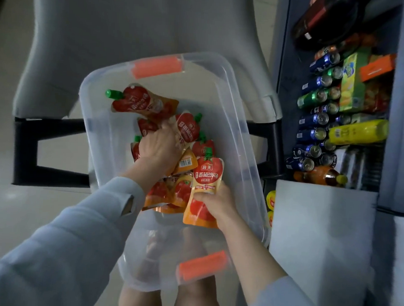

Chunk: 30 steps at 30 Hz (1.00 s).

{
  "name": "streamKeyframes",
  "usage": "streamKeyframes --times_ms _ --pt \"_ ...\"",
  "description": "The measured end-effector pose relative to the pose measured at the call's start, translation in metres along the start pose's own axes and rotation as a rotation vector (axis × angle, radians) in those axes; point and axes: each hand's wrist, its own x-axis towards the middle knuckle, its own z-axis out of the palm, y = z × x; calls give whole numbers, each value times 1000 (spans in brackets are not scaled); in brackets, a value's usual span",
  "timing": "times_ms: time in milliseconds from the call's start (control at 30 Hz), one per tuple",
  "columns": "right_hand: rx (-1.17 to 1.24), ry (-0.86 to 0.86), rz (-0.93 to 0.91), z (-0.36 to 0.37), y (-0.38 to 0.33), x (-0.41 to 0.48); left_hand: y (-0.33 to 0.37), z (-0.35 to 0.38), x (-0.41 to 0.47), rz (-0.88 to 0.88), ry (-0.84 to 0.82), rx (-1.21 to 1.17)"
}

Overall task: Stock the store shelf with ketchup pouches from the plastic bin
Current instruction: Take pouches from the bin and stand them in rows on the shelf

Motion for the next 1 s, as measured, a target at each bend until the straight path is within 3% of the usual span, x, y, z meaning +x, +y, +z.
streamKeyframes --times_ms 100,267,367,700,1000 --pt "160 -61 0 -10 2 -13 -5 -12 -21 -12 -2 -84" --pt "215 -190 -103 -39 -3 -68 -12 -48 -73 6 4 -386" --pt "305 -177 -171 -52 -10 -118 -10 -73 -113 31 13 -543" --pt "605 210 -452 -110 20 -286 37 -149 -258 311 -46 -938" --pt "754 606 -590 -158 84 -391 109 -176 -344 619 -264 -992"
